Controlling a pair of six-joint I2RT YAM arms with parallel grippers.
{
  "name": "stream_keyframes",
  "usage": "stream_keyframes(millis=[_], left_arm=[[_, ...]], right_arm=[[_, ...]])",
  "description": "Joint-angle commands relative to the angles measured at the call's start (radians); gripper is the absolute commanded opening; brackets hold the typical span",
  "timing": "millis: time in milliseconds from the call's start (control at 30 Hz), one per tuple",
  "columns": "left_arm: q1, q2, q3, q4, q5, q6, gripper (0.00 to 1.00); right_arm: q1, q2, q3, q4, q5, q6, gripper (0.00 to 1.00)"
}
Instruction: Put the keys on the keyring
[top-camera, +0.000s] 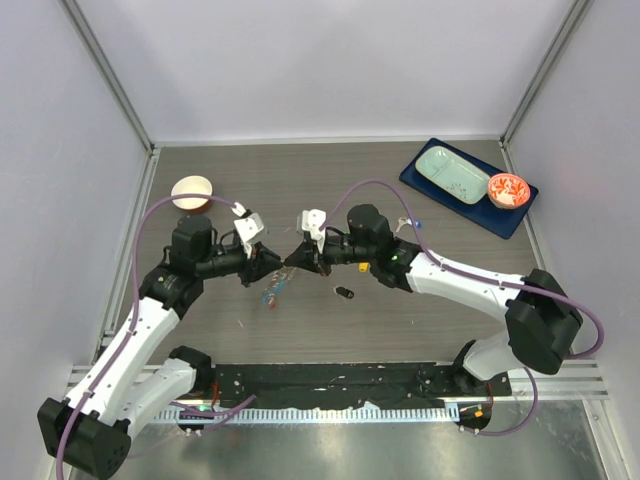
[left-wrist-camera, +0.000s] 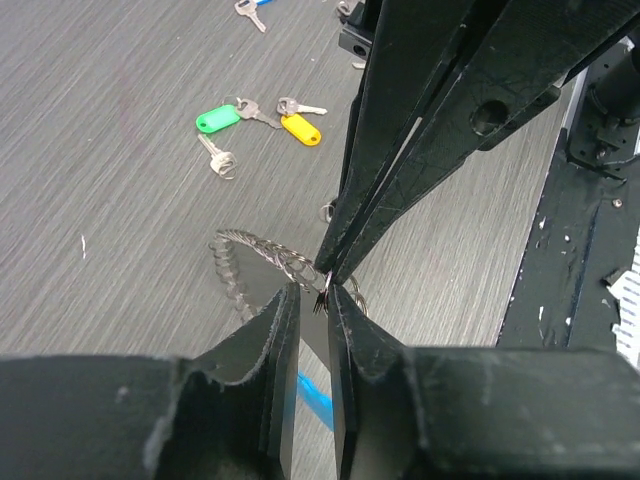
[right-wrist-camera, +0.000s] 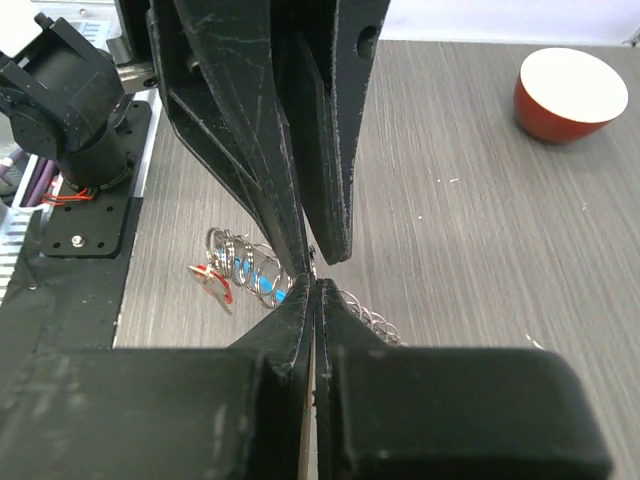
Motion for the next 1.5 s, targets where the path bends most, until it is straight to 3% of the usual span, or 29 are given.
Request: stream_keyframes(millis=[0, 233, 333, 500, 600, 633, 700, 733, 1000, 1233, 1467], left_arm=[[-0.006, -0.01, -0.032, 0.081, -0.013, -0.096, 0.21], [-0.014, -0.013, -0.081, 0.097, 0.069, -0.134, 0.12], [-0.017, -0.01, -0.08, 0.119, 0.076, -0.136, 0.0], [-0.017, -0.032, -0.083, 0.128, 0.062, -0.125, 0.0], [-0.017, -0.071, -0.098, 0.124, 0.036, -0.088, 0.0], [-0.017, -0.081, -0.103, 0.121, 0.028, -0.079, 0.0], [-0.017, -0.101, -0.115, 0.121, 0.011, -0.056, 0.0], [-0.017, -0.117, -0.118, 0.119, 0.007, -0.047, 0.0], [-0.015, -0.203, -0.155, 0.131, -0.001, 0.016, 0.0], [-0.017, -0.228, -0.153, 0.107, -0.001, 0.039, 0.0], [-0.017, -0.207, -0.144, 0.136, -0.03, -0.06, 0.0]], right_arm=[[0.027, -0.012, 0.111, 0.04, -0.063, 0.089, 0.01], [0.027, -0.007, 0.089, 0.087, -0.081, 0.137, 0.01], [0.025, 0.002, 0.083, 0.121, -0.107, 0.161, 0.01], [0.027, -0.002, 0.072, 0.136, -0.129, 0.198, 0.01], [0.021, -0.032, 0.049, 0.143, -0.084, 0.233, 0.24], [0.021, -0.044, 0.034, 0.143, -0.054, 0.244, 0.36], [0.013, -0.088, 0.019, 0.141, -0.006, 0.288, 0.46], [0.008, -0.102, 0.009, 0.118, 0.014, 0.304, 0.56], [-0.019, -0.288, -0.098, 0.006, 0.227, 0.381, 0.87], [-0.047, -0.377, -0.225, -0.06, 0.355, 0.422, 0.91], [-0.041, -0.279, -0.224, 0.053, 0.178, 0.414, 0.84]])
